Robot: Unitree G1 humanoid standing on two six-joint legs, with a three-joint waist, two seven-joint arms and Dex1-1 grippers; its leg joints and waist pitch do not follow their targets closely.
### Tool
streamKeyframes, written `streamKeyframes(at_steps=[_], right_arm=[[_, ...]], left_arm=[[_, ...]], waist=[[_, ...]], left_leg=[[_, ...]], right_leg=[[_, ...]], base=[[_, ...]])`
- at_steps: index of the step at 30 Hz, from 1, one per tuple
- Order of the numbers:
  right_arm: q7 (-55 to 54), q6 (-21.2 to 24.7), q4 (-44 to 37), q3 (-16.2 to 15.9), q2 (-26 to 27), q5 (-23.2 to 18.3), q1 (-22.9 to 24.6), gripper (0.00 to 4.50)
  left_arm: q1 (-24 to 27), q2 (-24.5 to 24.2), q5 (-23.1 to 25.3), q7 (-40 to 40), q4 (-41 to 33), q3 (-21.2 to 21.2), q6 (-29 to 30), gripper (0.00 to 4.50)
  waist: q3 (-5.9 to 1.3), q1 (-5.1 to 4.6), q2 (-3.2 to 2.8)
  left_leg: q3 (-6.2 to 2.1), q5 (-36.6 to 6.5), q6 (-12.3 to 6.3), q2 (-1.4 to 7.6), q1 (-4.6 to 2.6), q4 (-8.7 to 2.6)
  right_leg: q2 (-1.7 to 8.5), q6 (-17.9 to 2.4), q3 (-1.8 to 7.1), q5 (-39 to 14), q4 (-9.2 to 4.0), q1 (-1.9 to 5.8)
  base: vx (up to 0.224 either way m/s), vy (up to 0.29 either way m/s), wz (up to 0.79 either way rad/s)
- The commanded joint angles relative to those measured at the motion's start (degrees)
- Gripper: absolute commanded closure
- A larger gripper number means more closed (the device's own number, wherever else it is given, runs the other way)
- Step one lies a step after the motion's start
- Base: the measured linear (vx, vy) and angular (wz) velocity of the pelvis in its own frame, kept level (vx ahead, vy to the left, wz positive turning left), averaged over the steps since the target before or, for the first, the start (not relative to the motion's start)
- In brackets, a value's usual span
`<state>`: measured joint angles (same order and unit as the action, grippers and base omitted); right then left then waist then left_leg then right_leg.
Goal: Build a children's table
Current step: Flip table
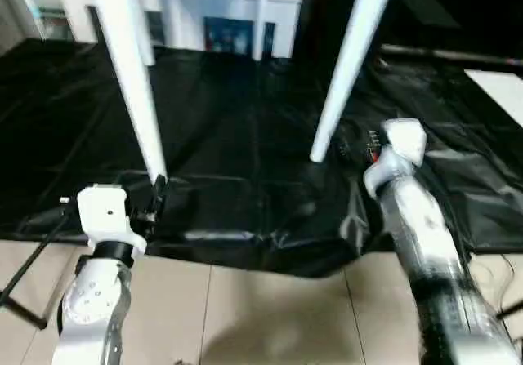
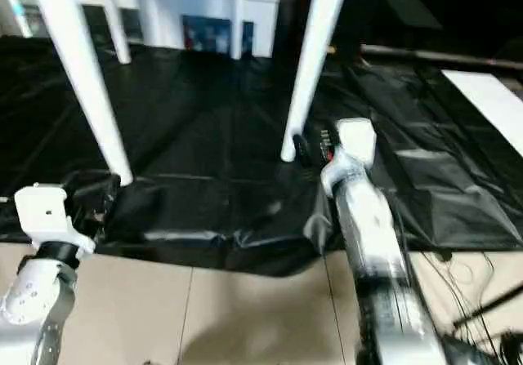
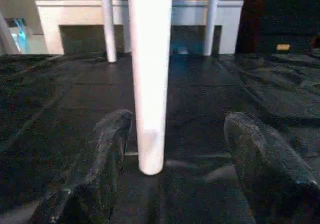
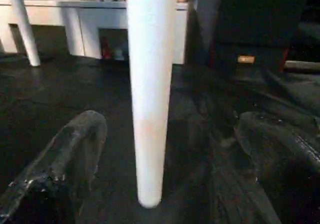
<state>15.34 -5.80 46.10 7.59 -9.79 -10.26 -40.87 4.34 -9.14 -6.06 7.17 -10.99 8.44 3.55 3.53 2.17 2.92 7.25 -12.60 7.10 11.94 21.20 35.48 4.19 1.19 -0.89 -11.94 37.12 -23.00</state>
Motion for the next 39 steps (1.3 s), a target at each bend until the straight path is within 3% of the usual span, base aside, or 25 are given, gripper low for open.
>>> streamKeyframes(at_steps=[1, 4, 5, 6, 7, 8, 10, 13, 18, 20, 21, 22, 24, 26, 27, 30, 31, 34, 39], right_arm=[[0.16, -1.12, 7.04, 0.99, -0.64, 0.68, -3.64, 0.00], [0.10, -1.17, 12.78, 1.50, -1.01, 0.64, -8.03, 0.00], [0.24, -1.09, 14.63, 1.68, -1.20, 0.62, -9.54, 0.00], [0.25, -1.37, 16.95, 1.90, -1.42, 0.74, -11.21, 0.00], [0.25, -1.37, 16.95, 1.90, -1.42, 0.74, -11.21, 0.00], [-0.93, -1.78, 20.83, 2.64, -1.97, 1.00, -14.25, 0.00], [-1.72, -2.10, 23.30, 3.43, -2.34, 0.92, -16.46, 0.00], [-2.23, -2.75, 26.63, 3.94, -2.82, 1.04, -19.47, 0.00], [3.04, -2.37, 29.14, 2.89, -3.65, 2.52, -22.28, 0.00], [8.84, -3.12, 29.75, 1.82, -4.12, 3.78, -22.77, 0.00], [9.06, -3.16, 29.77, 1.78, -4.14, 3.83, -22.79, 0.00], [15.22, -3.58, 30.13, 1.09, -4.64, 4.54, -22.83, 0.00], [22.71, -4.36, 30.22, -0.43, -6.01, 5.76, -22.32, 0.00], [24.22, -4.75, 30.26, -0.57, -6.50, 5.95, -22.20, 0.00], [26.42, -4.78, 30.26, -0.24, -6.96, 5.61, -22.09, 0.00], [33.66, -5.11, 30.01, 0.35, -7.83, 4.91, -21.30, 0.00], [33.66, -5.11, 30.01, 0.35, -7.83, 4.91, -21.30, 0.00], [40.95, -5.89, 29.53, -0.53, -7.82, 5.23, -19.85, 0.00], [48.87, -7.27, 28.28, -1.23, -6.31, 4.63, -17.61, 0.00]], left_arm=[[0.95, -0.98, -0.42, 0.48, -2.38, 0.91, 1.24, 1.16], [2.67, -1.71, -0.95, 0.75, -4.76, 1.77, 2.31, 1.16], [3.72, -2.10, -1.15, 1.02, -6.14, 2.04, 2.98, 1.16], [4.83, -2.58, -1.55, 1.32, -7.63, 2.34, 3.69, 1.16], [4.83, -2.58, -1.55, 1.32, -7.63, 2.34, 3.69, 1.16], [6.79, -3.29, -2.24, 1.86, -10.29, 2.97, 5.17, 1.16], [8.54, -3.92, -2.81, 2.56, -12.41, 3.59, 6.33, 1.16], [11.68, -5.50, -4.38, 4.14, -15.65, 4.90, 8.06, 1.16], [15.45, -7.42, -7.18, 6.08, -21.19, 6.72, 10.91, 1.16], [16.31, -7.91, -8.44, 6.83, -22.76, 7.28, 11.59, 1.16], [16.34, -7.92, -8.49, 6.86, -22.81, 7.29, 11.61, 1.16], [16.82, -8.14, -9.31, 7.41, -23.68, 7.54, 11.85, 1.16], [17.25, -8.44, -9.36, 7.86, -24.04, 7.17, 11.62, 1.16], [17.29, -8.40, -9.40, 7.83, -24.20, 7.01, 11.68, 1.16], [17.17, -8.11, -9.57, 7.74, -24.33, 6.89, 11.74, 1.16], [16.74, -7.81, -9.74, 7.69, -24.17, 6.17, 11.48, 1.16], [16.74, -7.81, -9.74, 7.69, -24.17, 6.17, 11.48, 1.16], [15.92, -7.50, -9.40, 7.80, -23.39, 5.54, 10.90, 1.16], [14.13, -7.16, -9.12, 7.63, -22.24, 4.95, 10.53, 1.16]], waist=[[-2.93, 0.49, -0.57], [-3.06, 0.82, -0.64], [-2.80, 0.99, -0.35], [-2.32, 1.08, -0.28], [-2.28, 1.19, -0.45], [-1.52, 1.48, -0.62], [-0.86, 1.81, -0.55], [-0.06, 2.57, -0.92], [1.26, 3.42, -0.58], [1.55, 3.45, -0.30], [1.68, 3.59, -0.47], [1.60, 3.47, 0.09], [1.68, 3.56, -0.01], [1.63, 3.41, 0.34], [1.36, 3.23, 0.91], [1.50, 3.31, 0.65], [1.22, 3.26, 1.00], [0.83, 3.25, 1.19], [0.37, 3.40, 1.14]], left_leg=[[1.43, -4.40, -3.22, -0.49, 0.59, -4.30], [1.50, -1.00, -5.26, -0.47, 0.82, -3.96], [1.63, 1.46, -6.62, -0.65, 0.90, -3.79], [1.70, 1.40, -7.71, -0.61, 1.05, -3.82], [1.76, 0.54, -7.95, -0.53, 0.97, -3.81], [1.77, -1.95, -8.05, -0.30, 0.82, -4.08], [1.85, -5.41, -7.28, -0.07, 0.78, -4.30], [1.87, -5.68, -7.05, -0.04, 0.90, -4.39], [2.04, -7.20, -7.00, 0.20, 1.15, -4.67], [2.21, -6.52, -7.47, 0.28, 1.22, -4.61], [2.22, -5.09, -7.67, 0.26, 1.25, -4.52], [2.36, -4.28, -7.99, 0.27, 1.28, -4.45], [2.37, -2.58, -9.22, 0.39, 1.35, -4.29], [2.49, -0.05, -10.04, 0.44, 1.37, -4.08], [2.65, 0.88, -10.69, 0.47, 1.20, -3.91], [2.83, 0.91, -11.57, 0.72, 1.15, -3.83], [2.95, 0.97, -11.71, 0.78, 1.06, -3.75], [3.10, 1.94, -12.39, 1.01, 0.92, -3.57], [3.12, 3.55, -13.55, 1.20, 0.68, -3.32]], right_leg=[[1.44, -11.44, 0.74, -1.35, -3.98, 2.29], [1.03, -13.59, 0.62, 6.74, -3.08, 2.31], [0.66, -14.49, 0.58, 11.27, -2.84, 2.16], [0.69, -15.21, 0.53, 12.14, -2.74, 2.03], [0.78, -15.51, 0.52, 11.18, -2.74, 1.94], [0.90, -15.57, 0.51, 8.10, -3.08, 1.49], [1.04, -15.69, 0.61, 3.60, -3.32, 1.25], [1.08, -15.33, 0.65, 3.10, -3.32, 0.91], [1.20, -15.11, 0.71, 0.46, -3.49, 0.56], [1.18, -15.28, 0.77, 0.59, -3.48, 0.53], [1.22, -15.35, 0.79, 1.51, -3.37, 0.60], [1.17, -15.42, 0.82, 2.12, -3.39, 0.72], [1.39, -16.39, 0.86, 3.16, -3.20, 0.84], [1.37, -17.18, 0.85, 4.91, -3.04, 0.93], [1.37, -17.77, 0.89, 5.59, -2.97, 1.12], [1.52, -18.79, 0.97, 4.67, -2.97, 0.99], [1.49, -18.91, 0.97, 4.69, -2.96, 1.13], [1.62, -19.62, 0.99, 5.23, -2.74, 1.16], [1.64, -20.85, 0.94, 6.74, -2.44, 1.07]], base=[[0.000, 0.000, 0.00], [0.020, 0.006, 0.00], [0.060, 0.017, 0.00], [0.000, 0.000, 0.00], [0.000, 0.000, 0.00], [0.000, 0.000, 0.00], [0.000, 0.000, 0.00], [0.000, 0.000, 0.00], [0.000, 0.000, 0.00], [0.000, 0.000, 0.00], [0.000, 0.000, 0.00], [0.000, 0.000, 0.00], [0.000, 0.000, 0.00], [0.000, 0.000, 0.00], [0.000, 0.000, 0.00], [0.000, 0.000, 0.00], [0.000, 0.000, 0.00], [0.000, 0.000, 0.00], [0.000, 0.000, 0.00]])
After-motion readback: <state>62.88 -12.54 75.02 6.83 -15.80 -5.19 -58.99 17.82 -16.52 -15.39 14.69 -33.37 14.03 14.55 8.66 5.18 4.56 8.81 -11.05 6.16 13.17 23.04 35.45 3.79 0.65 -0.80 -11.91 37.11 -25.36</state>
